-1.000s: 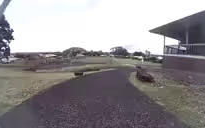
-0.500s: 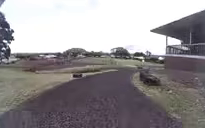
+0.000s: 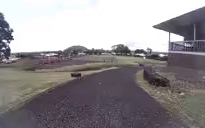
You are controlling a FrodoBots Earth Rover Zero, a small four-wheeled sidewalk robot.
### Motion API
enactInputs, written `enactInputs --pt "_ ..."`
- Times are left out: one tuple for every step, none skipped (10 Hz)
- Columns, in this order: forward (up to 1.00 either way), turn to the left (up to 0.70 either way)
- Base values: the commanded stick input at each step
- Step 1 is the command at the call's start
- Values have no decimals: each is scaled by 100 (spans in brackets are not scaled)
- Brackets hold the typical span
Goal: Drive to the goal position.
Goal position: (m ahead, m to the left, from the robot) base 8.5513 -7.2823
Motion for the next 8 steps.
enactInputs --pt "68 0" --pt "69 1" --pt "70 1" --pt "70 1" --pt "70 1" --pt "70 -1" --pt "70 -21" --pt "70 -26"
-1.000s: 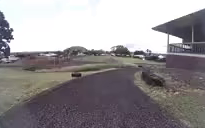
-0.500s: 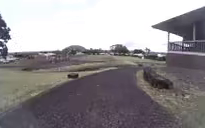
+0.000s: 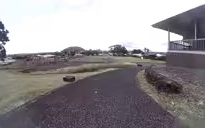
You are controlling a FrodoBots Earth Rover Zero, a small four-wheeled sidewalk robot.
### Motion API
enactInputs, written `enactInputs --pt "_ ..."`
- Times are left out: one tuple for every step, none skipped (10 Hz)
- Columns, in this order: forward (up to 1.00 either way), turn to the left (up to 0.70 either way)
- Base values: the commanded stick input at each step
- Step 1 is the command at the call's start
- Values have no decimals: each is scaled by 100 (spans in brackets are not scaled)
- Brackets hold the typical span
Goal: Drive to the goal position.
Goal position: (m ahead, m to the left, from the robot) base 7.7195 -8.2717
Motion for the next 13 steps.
enactInputs --pt "70 -18" --pt "70 -4" --pt "70 -2" --pt "70 1" --pt "70 1" --pt "70 1" --pt "70 1" --pt "70 1" --pt "70 -1" --pt "70 -31" --pt "70 -34" --pt "70 -34" --pt "70 -34"
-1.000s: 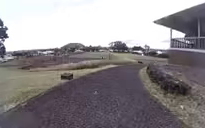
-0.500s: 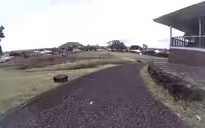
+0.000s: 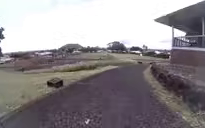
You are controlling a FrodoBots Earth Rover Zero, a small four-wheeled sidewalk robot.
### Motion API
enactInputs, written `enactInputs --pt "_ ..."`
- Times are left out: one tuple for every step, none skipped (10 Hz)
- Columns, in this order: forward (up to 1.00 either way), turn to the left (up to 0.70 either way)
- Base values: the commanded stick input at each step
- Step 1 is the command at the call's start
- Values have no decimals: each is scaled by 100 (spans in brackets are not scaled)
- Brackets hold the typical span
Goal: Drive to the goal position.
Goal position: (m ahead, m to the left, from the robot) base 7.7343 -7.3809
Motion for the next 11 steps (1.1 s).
enactInputs --pt "70 -34" --pt "70 -34" --pt "70 -34" --pt "70 -18" --pt "70 1" --pt "70 1" --pt "70 1" --pt "70 1" --pt "70 1" --pt "70 1" --pt "70 1"
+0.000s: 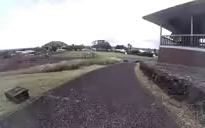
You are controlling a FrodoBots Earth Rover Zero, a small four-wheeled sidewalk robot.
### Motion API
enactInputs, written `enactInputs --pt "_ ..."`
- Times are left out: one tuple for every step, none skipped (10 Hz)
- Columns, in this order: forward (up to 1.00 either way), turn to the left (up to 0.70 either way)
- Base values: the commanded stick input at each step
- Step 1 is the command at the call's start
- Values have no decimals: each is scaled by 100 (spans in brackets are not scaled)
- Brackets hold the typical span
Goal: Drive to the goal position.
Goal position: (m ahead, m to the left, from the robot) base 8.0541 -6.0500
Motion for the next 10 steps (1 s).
enactInputs --pt "70 1" --pt "70 1" --pt "70 1" --pt "70 1" --pt "70 1" --pt "70 1" --pt "70 1" --pt "70 1" --pt "70 -8" --pt "70 -19"
